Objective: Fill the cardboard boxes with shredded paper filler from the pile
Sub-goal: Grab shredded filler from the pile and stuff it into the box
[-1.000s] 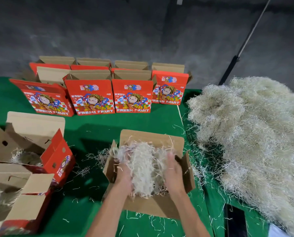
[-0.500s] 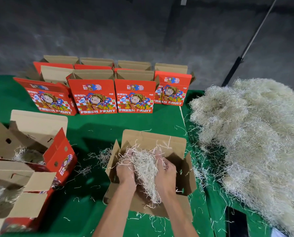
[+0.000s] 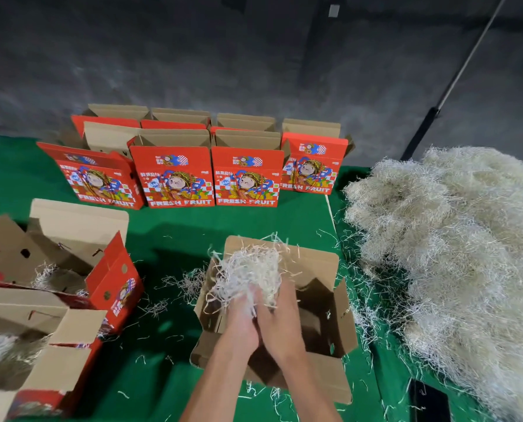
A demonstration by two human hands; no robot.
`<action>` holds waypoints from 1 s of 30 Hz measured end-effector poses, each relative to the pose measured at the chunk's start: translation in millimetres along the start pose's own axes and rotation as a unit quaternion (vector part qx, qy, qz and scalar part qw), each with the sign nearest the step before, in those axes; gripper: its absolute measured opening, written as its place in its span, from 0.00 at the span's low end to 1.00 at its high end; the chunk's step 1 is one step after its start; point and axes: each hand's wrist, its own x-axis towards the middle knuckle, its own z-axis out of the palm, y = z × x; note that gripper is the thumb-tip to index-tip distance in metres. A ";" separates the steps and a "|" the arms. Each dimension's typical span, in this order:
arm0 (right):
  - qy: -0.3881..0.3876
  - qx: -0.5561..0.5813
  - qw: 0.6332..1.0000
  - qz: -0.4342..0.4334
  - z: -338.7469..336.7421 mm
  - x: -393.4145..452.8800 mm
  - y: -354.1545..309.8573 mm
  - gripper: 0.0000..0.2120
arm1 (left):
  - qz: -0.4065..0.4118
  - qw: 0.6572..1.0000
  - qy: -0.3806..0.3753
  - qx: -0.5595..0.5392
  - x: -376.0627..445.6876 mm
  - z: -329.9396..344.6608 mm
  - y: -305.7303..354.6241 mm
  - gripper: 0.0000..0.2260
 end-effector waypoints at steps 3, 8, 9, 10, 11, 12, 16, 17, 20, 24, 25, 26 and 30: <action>0.056 -0.094 0.993 -0.041 -13.9 11.3 -0.4 0.18 | 0.002 0.994 -0.068 -0.083 -1.6 0.6 8.3 0.19; 0.050 -0.168 0.981 -0.078 -20.4 6.5 3.4 0.20 | 0.028 0.996 -0.006 -0.086 1.6 -5.9 9.3 0.21; 0.059 -0.203 0.972 -0.105 -18.3 6.0 3.5 0.20 | 0.017 0.997 -0.016 -0.071 -0.5 -6.7 7.5 0.23; 0.066 -0.229 0.963 -0.128 -15.8 6.7 3.0 0.23 | 0.000 0.998 -0.033 -0.053 -0.6 -7.4 2.5 0.24; 0.072 -0.245 0.957 -0.140 -14.1 7.7 2.2 0.26 | -0.023 0.998 -0.046 -0.046 -3.0 -5.1 -0.7 0.23; 0.080 -0.256 0.953 -0.140 -15.0 8.7 0.6 0.27 | -0.034 0.998 -0.041 -0.024 -0.5 -6.7 -3.5 0.22; 0.122 -0.165 0.976 -0.078 -25.0 9.3 4.6 0.18 | -0.035 0.998 0.043 0.031 1.7 -6.9 -3.0 0.15; 0.110 -0.115 0.985 -0.064 -26.4 8.1 5.4 0.18 | -0.034 0.998 0.061 0.006 -2.0 -2.5 -1.4 0.17; 0.024 -0.121 0.989 -0.079 -18.5 3.4 1.7 0.23 | 0.006 0.998 0.044 0.043 1.6 -0.2 -4.3 0.31; 0.032 -0.167 0.982 -0.085 -16.9 14.1 -7.3 0.17 | -0.024 0.999 0.022 0.027 -5.5 7.4 -4.2 0.19; 0.021 -0.166 0.982 -0.085 -20.2 16.7 -9.4 0.16 | -0.027 0.999 0.024 0.024 -8.3 7.0 -2.0 0.18; 0.019 -0.159 0.983 -0.091 -24.1 19.2 -12.2 0.16 | -0.029 0.999 0.018 0.021 -11.0 8.1 1.4 0.18; 0.036 -0.147 0.983 -0.104 -31.2 28.9 -25.9 0.23 | -0.038 0.998 0.057 0.013 -13.6 9.9 15.1 0.21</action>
